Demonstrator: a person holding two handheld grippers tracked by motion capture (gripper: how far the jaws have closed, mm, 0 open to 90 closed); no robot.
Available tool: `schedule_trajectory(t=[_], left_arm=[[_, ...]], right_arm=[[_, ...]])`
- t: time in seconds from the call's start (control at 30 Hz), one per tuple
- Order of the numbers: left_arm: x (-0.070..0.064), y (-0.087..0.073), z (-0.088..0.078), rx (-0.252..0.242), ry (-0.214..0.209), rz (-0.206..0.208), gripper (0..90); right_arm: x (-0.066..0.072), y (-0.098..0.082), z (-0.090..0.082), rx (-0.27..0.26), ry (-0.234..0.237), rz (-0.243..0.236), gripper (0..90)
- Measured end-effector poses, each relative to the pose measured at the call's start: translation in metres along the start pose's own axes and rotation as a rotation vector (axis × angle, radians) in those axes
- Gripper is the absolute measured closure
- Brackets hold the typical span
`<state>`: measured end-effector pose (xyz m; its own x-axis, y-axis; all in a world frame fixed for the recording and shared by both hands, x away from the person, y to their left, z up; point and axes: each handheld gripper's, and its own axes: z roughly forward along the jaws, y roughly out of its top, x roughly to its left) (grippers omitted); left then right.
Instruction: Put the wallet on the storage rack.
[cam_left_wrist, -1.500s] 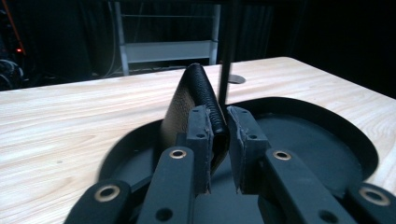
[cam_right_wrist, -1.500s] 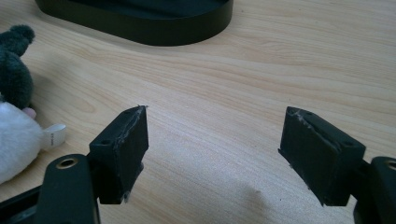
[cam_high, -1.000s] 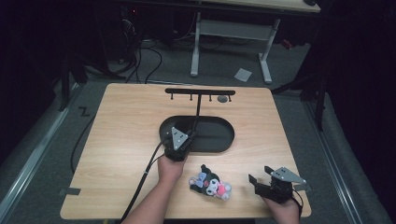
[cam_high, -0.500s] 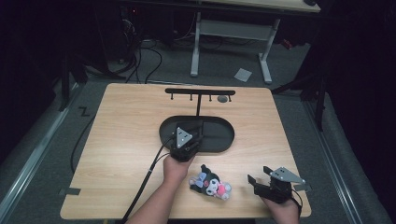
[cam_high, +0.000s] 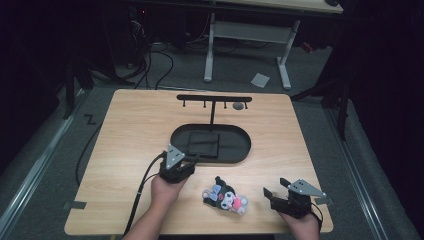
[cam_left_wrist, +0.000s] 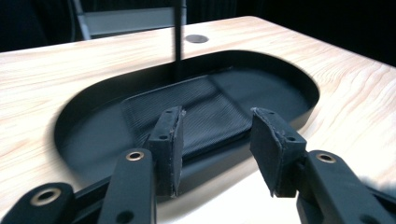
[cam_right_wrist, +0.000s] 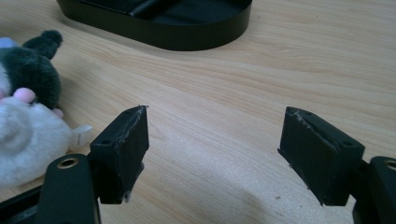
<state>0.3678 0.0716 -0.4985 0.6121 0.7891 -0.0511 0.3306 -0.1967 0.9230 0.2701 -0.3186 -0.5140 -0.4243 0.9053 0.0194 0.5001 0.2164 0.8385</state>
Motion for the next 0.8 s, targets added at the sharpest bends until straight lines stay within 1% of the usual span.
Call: schedule_trajectory(t=[0.03, 0.13, 0.27, 0.3, 0.37, 0.43, 0.47, 0.5, 0.53, 0.57, 0.6, 0.63, 0.67, 0.7, 0.73, 0.8], left_arm=[[0.004, -0.003, -0.007, 0.008, 0.006, 0.000, 53.7], [0.016, -0.012, -0.028, 0.033, 0.021, -0.003, 51.3], [0.033, -0.025, -0.059, 0.048, 0.056, 0.012, 49.7], [0.039, -0.031, -0.069, 0.047, 0.073, 0.016, 49.0], [0.044, -0.039, -0.078, 0.046, 0.096, 0.029, 48.0], [0.047, -0.053, -0.089, 0.026, 0.142, 0.056, 47.4], [0.048, -0.057, -0.092, 0.027, 0.144, 0.062, 47.8], [0.050, -0.057, -0.094, 0.042, 0.133, 0.064, 47.9], [0.052, -0.054, -0.097, 0.040, 0.133, 0.074, 45.7], [0.054, -0.053, -0.100, 0.021, 0.140, 0.074, 44.5], [0.057, -0.053, -0.102, 0.005, 0.140, 0.054, 44.9], [0.059, -0.054, -0.103, -0.001, 0.134, 0.030, 44.8], [0.061, -0.055, -0.103, -0.006, 0.133, 0.015, 44.7], [0.062, -0.056, -0.102, -0.002, 0.135, 0.011, 44.7], [0.062, -0.057, -0.101, -0.001, 0.138, 0.010, 44.6], [0.062, -0.058, -0.098, 0.000, 0.133, 0.005, 44.4]], right_arm=[[0.001, 0.000, 0.000, -0.003, 0.001, -0.009, 23.8], [0.004, 0.002, -0.002, -0.007, -0.001, -0.013, 23.5], [0.010, 0.005, -0.003, -0.019, 0.008, -0.021, 23.2], [0.012, 0.005, -0.003, -0.019, 0.011, -0.027, 23.1], [0.017, 0.007, -0.003, -0.019, 0.024, -0.039, 22.5], [0.021, 0.008, -0.003, -0.024, 0.037, -0.045, 21.9], [0.023, 0.009, -0.003, -0.027, 0.044, -0.045, 21.4], [0.025, 0.011, -0.003, -0.033, 0.055, -0.048, 20.5], [0.028, 0.013, -0.004, -0.037, 0.066, -0.049, 19.4], [0.030, 0.014, -0.004, -0.044, 0.077, -0.050, 18.5], [0.033, 0.017, -0.004, -0.050, 0.088, -0.051, 17.4], [0.036, 0.019, -0.004, -0.055, 0.103, -0.054, 15.5], [0.041, 0.021, -0.004, -0.059, 0.117, -0.057, 14.7], [0.045, 0.023, -0.004, -0.063, 0.136, -0.062, 13.1], [0.052, 0.026, -0.004, -0.066, 0.151, -0.070, 8.9], [0.063, 0.029, -0.003, -0.058, 0.186, -0.085, 4.7]])
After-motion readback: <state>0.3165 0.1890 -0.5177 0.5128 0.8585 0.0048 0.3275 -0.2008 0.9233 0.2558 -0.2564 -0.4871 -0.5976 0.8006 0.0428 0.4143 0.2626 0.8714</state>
